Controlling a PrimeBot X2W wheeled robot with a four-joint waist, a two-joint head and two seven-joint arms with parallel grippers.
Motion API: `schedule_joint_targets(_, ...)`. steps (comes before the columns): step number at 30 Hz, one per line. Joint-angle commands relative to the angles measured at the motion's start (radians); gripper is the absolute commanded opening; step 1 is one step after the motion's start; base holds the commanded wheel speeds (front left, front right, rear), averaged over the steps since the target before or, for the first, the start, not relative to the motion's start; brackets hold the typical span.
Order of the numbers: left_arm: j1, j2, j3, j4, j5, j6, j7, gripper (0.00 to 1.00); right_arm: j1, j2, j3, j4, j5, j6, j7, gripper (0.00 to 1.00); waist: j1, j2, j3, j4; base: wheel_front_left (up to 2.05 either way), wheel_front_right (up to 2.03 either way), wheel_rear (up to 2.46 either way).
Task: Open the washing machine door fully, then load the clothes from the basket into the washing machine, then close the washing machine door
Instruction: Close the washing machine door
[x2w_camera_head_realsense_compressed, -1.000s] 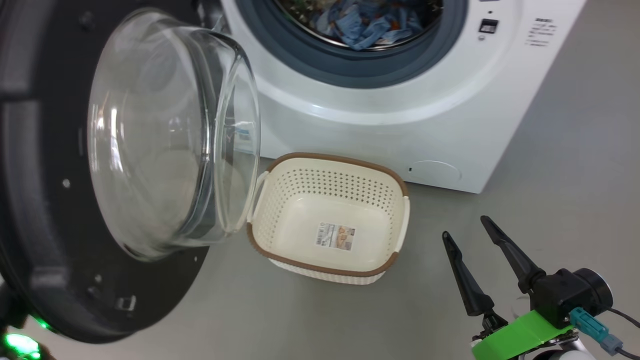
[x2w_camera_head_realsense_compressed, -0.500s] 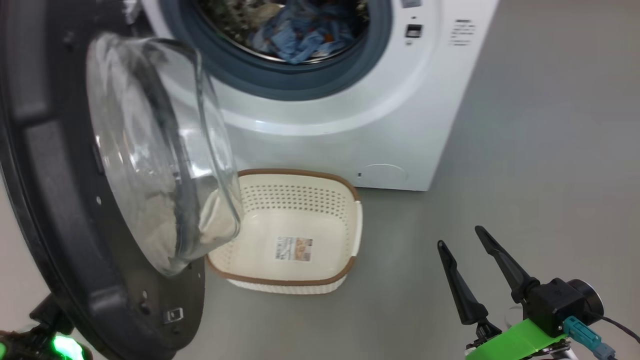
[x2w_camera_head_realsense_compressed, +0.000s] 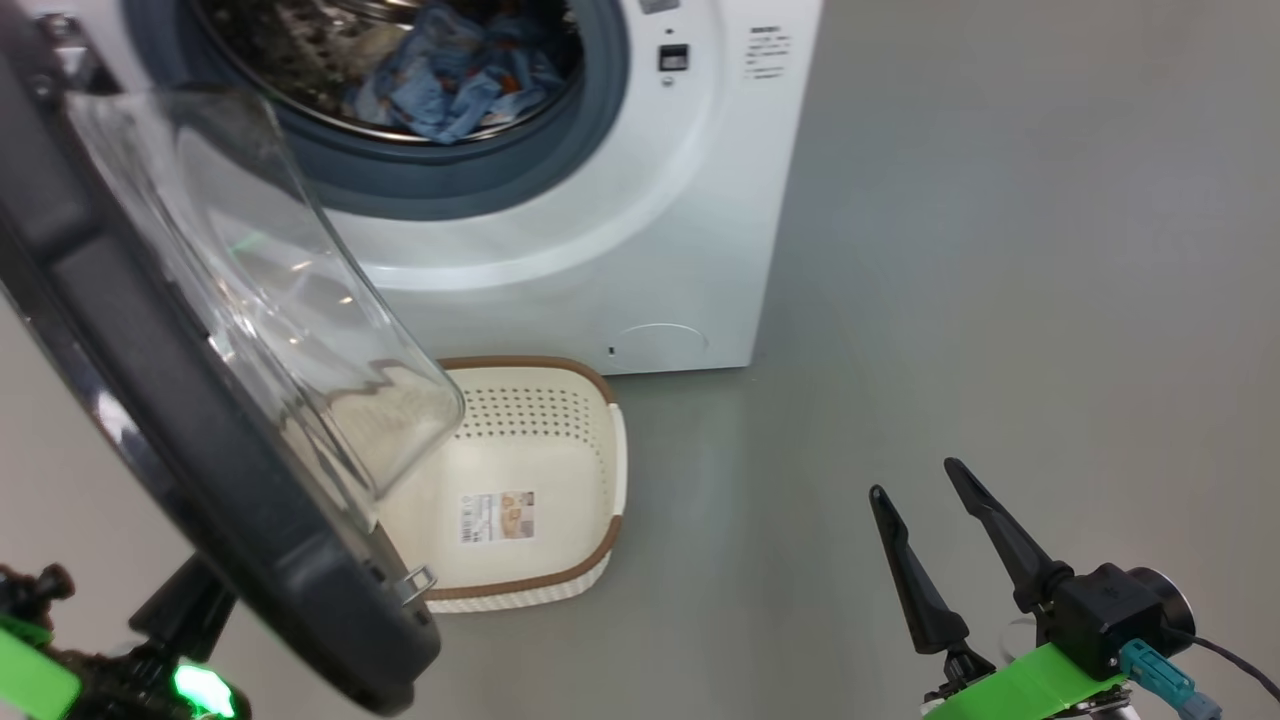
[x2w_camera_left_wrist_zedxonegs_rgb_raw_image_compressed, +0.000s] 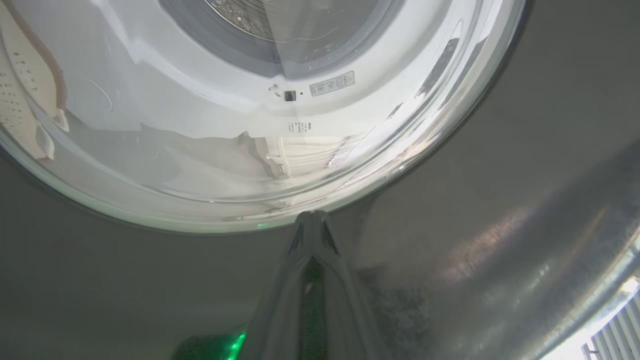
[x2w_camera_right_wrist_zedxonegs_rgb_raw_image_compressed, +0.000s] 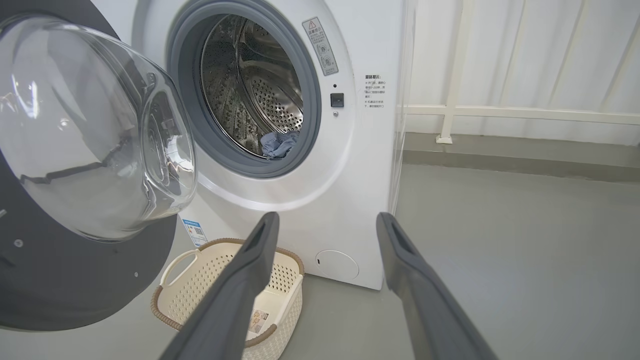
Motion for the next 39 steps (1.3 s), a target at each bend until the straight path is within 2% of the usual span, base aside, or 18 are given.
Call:
schedule_joint_targets(1, -0.052, 0.010, 0.020, -0.024, 0.006, 0.002, 0.004, 0.00, -0.019, 0.003, 0.025, -0.021, 0.007, 0.002, -0.010, 1.00, 0.0000, 0.0000, 0.011, -0.029, 0.00, 0.00, 0.00)
schedule_joint_targets(19, -0.273, -0.090, -0.033, 0.137, 0.069, -0.028, -0.059, 0.00, -0.079, 0.017, 0.027, 0.018, 0.017, 0.002, -0.047, 1.00, 0.0000, 0.0000, 0.056, -0.144, 0.00, 0.00, 0.00)
schedule_joint_targets(39, -0.521, -0.157, -0.041, 0.435, 0.130, -0.045, -0.122, 0.00, -0.106, 0.023, 0.039, 0.056, 0.032, 0.002, -0.071, 1.00, 0.0000, 0.0000, 0.071, -0.237, 0.00, 0.00, 0.00)
